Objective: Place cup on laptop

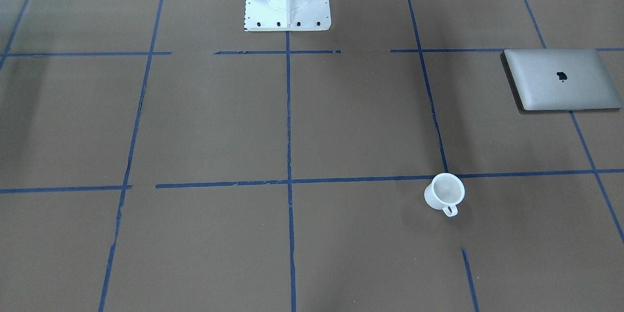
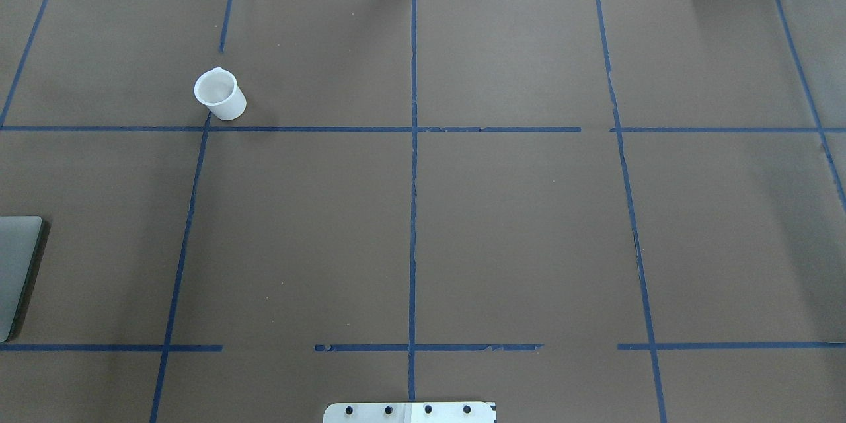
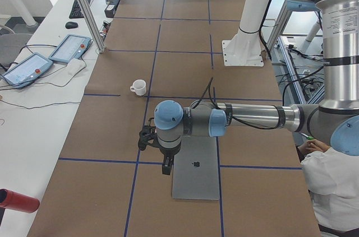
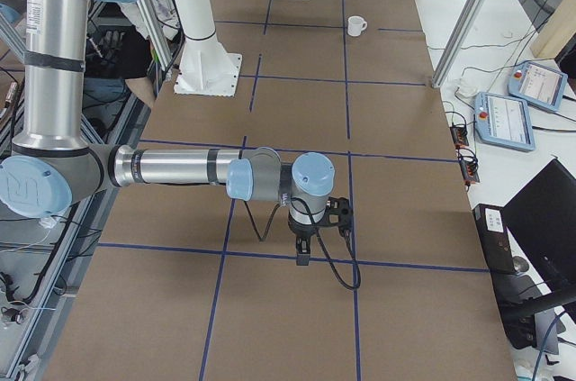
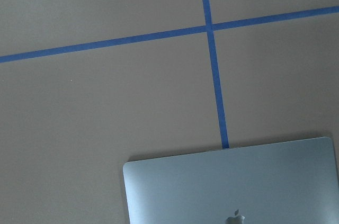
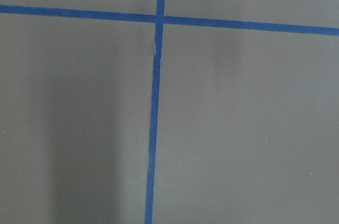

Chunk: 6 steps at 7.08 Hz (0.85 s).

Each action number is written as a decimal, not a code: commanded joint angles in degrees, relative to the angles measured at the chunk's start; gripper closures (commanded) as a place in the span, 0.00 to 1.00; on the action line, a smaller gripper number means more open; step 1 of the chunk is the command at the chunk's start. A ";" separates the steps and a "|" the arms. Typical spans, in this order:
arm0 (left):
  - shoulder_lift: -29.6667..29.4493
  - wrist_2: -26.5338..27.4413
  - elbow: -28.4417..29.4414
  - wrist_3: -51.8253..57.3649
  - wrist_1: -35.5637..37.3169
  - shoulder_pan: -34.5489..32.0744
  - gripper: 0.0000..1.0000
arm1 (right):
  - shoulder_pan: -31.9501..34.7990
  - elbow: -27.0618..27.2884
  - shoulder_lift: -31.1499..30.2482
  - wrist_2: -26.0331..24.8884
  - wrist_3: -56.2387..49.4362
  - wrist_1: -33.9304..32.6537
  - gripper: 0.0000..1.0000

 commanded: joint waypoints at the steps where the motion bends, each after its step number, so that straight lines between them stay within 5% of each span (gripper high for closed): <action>1: 0.00 0.00 -0.56 0.00 0.00 0.01 0.00 | 0.00 0.00 0.00 0.00 0.00 0.00 0.00; 6: -2.26 -4.11 -0.92 -1.83 -0.62 1.49 0.00 | 0.00 0.00 0.00 0.00 0.00 0.00 0.00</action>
